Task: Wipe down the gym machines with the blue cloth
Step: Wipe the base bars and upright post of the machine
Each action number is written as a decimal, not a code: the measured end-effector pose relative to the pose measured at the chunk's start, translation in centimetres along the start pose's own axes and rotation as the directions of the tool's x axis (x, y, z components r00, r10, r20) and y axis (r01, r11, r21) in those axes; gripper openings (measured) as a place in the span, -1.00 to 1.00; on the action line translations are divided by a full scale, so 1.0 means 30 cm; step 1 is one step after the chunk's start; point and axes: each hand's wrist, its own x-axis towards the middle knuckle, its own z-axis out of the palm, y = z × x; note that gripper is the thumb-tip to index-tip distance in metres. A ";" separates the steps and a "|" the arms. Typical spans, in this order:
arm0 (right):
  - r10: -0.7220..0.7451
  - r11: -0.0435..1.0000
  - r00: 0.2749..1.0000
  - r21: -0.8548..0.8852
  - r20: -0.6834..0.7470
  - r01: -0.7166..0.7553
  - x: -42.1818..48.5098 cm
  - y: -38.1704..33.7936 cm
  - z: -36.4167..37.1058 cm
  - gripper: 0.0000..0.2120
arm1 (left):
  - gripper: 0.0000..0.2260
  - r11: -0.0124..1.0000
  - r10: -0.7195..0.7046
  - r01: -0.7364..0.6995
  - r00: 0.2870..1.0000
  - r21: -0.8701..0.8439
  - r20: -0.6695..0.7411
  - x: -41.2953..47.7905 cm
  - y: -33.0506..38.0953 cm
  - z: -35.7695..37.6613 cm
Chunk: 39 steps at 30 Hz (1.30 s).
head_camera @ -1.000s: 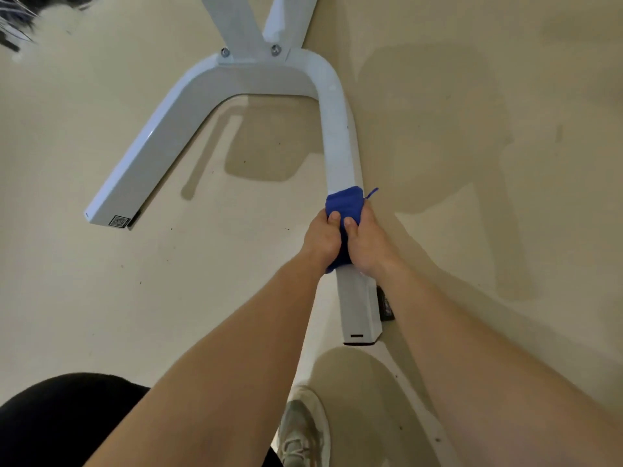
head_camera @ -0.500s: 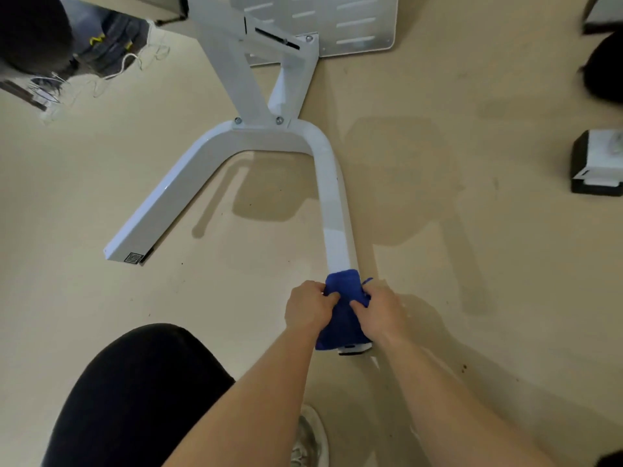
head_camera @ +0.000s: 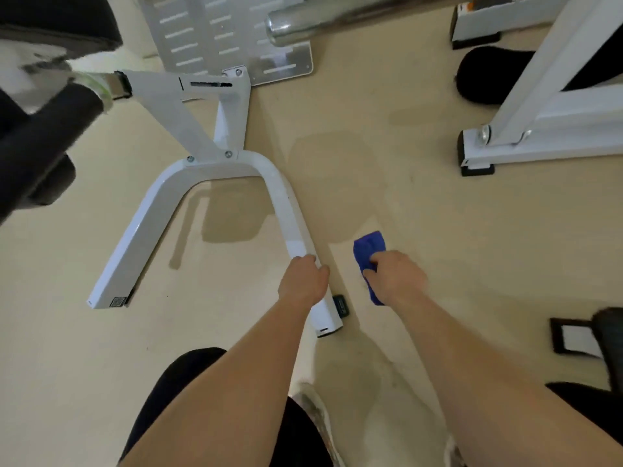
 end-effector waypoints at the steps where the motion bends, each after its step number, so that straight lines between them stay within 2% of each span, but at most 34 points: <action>1: 0.023 1.000 1.000 -0.021 -0.007 -0.023 -0.048 0.006 -0.060 -0.85 | -0.62 1.000 0.016 -0.016 1.000 0.014 0.011 -0.045 0.036 -0.042; 5: 0.097 0.995 0.995 -0.027 0.009 -0.097 -0.252 0.018 -0.304 -0.83 | -0.68 0.997 0.074 -0.075 0.995 0.021 0.067 -0.261 0.179 -0.202; 8: 0.110 0.994 0.994 -0.016 0.021 -0.109 -0.417 0.014 -0.494 -0.79 | -0.82 0.995 0.094 -0.097 0.990 0.023 0.105 -0.433 0.272 -0.305; 12: 0.100 0.994 0.994 -0.044 0.035 -0.098 -0.622 -0.022 -0.734 -0.84 | -0.67 0.996 0.092 -0.094 0.984 0.002 0.153 -0.648 0.390 -0.464; 19: 0.029 0.985 0.998 -0.170 0.057 -0.019 -0.786 -0.139 -1.107 -0.84 | -0.71 0.977 0.081 -0.059 0.992 -0.206 0.101 -0.819 0.546 -0.781; 25: -0.109 0.987 0.991 -0.112 0.077 0.118 -0.772 -0.354 -1.313 -0.84 | -0.72 0.962 0.069 -0.053 0.996 -0.267 0.049 -0.844 0.517 -1.014; 30: -0.200 0.961 0.962 -0.153 0.185 0.229 -0.626 -0.554 -1.438 -0.93 | -0.71 0.942 0.052 -0.046 0.999 -0.331 0.009 -0.747 0.484 -1.177; 39: -0.223 0.899 0.932 -0.309 0.286 0.310 -0.293 -0.964 -1.694 -0.83 | -0.71 0.893 -0.094 0.092 0.995 -0.440 0.016 -0.511 0.478 -1.548</action>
